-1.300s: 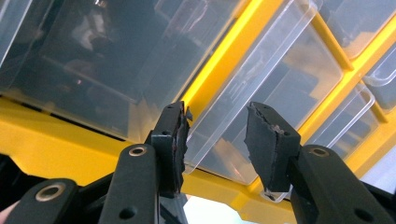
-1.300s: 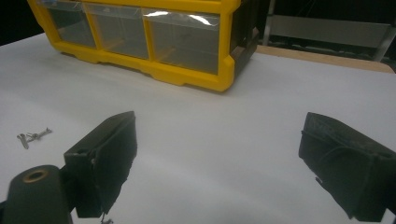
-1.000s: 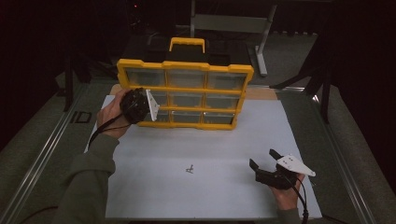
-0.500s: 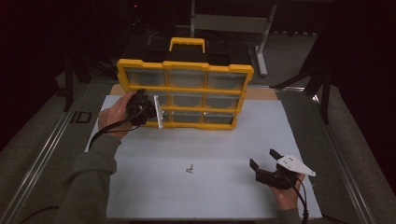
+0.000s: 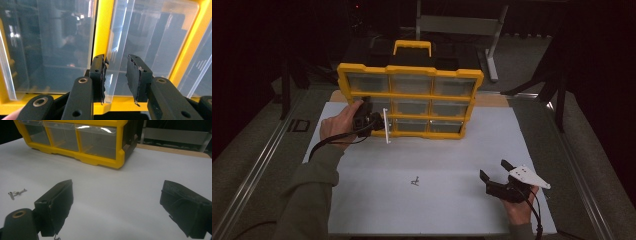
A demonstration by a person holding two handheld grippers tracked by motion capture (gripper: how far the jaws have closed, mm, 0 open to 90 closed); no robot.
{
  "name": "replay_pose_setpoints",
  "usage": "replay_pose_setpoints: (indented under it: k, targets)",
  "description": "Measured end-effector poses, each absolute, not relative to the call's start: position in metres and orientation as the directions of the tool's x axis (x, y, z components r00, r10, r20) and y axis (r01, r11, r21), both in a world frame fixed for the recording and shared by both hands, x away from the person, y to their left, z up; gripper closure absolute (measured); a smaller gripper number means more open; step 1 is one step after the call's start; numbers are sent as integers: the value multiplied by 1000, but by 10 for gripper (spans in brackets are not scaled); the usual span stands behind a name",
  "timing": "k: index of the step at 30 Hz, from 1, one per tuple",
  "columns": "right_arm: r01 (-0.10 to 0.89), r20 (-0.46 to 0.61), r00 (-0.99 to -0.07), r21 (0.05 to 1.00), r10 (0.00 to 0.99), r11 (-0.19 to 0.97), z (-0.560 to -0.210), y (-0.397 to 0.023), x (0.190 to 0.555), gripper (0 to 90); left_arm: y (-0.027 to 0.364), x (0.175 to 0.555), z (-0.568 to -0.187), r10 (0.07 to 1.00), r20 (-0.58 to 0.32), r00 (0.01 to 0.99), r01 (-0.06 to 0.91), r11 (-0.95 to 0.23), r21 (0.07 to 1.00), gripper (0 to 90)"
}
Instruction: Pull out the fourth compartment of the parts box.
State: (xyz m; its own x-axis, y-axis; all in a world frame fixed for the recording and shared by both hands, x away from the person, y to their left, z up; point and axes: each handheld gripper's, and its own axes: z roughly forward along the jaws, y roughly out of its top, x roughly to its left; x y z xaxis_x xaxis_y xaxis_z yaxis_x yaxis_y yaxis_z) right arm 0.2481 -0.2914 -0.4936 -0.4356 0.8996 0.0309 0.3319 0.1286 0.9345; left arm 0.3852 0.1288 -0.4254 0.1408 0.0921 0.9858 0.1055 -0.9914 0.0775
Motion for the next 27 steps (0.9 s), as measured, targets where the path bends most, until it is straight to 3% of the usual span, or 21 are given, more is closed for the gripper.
replay_pose_setpoints:
  k: [10, 27]
  targets:
    - [332, 29, -436, 934, 899, 131, -494, -291, 248, 115, 125, 386, -429, 17, 996, 93, 111, -994, 6, 740]
    - [333, 31, -435, 934, 900, 129, -494, -292, 248, 115, 124, 383, -434, 1, 998, 59, 121, -993, -7, 796]
